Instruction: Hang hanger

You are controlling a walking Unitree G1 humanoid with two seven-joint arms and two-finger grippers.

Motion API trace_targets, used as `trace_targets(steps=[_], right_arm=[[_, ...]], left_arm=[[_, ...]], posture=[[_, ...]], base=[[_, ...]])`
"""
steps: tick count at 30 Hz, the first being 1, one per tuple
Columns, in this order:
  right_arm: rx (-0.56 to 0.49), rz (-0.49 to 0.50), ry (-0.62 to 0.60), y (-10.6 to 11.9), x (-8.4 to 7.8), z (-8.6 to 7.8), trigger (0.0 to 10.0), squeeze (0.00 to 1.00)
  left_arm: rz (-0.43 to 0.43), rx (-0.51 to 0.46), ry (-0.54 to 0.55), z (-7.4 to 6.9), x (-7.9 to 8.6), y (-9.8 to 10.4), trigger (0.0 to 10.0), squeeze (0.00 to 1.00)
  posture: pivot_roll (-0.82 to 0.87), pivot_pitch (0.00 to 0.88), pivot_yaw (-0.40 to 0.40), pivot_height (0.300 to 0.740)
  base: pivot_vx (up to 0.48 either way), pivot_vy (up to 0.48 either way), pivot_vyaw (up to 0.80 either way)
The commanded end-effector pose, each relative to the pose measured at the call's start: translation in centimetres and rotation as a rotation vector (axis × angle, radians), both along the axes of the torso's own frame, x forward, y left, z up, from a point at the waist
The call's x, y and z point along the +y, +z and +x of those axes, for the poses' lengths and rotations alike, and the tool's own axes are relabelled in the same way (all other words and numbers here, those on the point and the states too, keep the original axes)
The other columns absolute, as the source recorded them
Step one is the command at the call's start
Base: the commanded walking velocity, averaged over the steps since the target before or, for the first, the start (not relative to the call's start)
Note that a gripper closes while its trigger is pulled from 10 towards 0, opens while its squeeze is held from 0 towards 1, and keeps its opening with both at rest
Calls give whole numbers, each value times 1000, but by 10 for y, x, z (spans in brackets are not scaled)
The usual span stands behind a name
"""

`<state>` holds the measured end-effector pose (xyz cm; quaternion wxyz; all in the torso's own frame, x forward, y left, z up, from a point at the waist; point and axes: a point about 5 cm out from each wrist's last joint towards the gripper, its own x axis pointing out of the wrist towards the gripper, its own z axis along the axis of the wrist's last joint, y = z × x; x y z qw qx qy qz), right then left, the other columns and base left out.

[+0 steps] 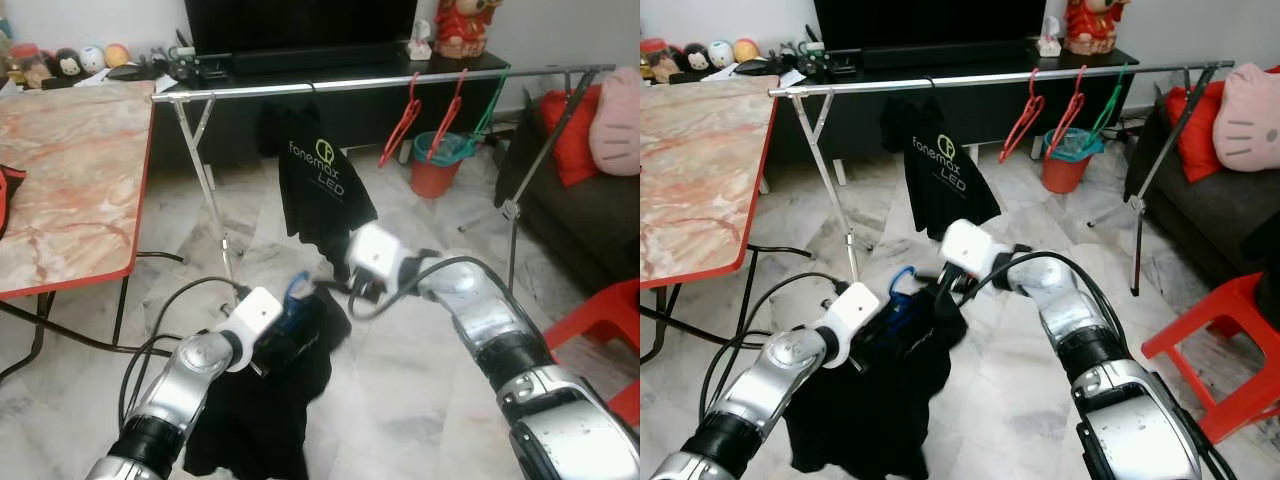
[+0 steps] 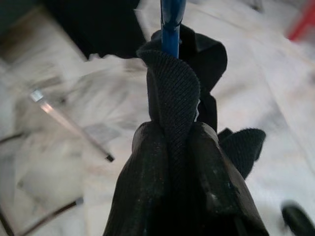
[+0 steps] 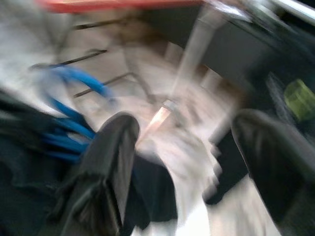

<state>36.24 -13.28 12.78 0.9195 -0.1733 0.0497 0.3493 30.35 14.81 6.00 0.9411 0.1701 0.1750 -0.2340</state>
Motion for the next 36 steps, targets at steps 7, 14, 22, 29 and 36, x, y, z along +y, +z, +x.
trace_targets(steps=[7, 14, 22, 29, 36], right_arm=[[245, 293, -617, -95, -35, -48, 10000, 0], [332, 383, -835, -122, -41, -70, 10000, 0], [360, 375, -880, -131, -32, -75, 10000, 0], [383, 409, -921, -133, -33, -76, 10000, 0], [387, 396, -898, -132, -28, -74, 10000, 0]], left_arm=[[-256, -107, 298, -10, 11, -5, 10000, 0], [-279, -190, 328, -8, 8, 3, 10000, 0], [-245, -258, 315, 3, 5, 15, 10000, 0], [-249, -241, 316, 2, 2, 11, 10000, 0], [-246, -243, 293, 5, -3, 12, 10000, 0]], posture=[[-3, 0, -26, 740], [-4, 0, -28, 740], [-1, 0, -20, 740], [-2, 0, -16, 740], [3, 0, -16, 740]], base=[[0, 0, 0], [0, 0, 0], [231, 0, 0], [287, 0, -171], [310, 0, -454]])
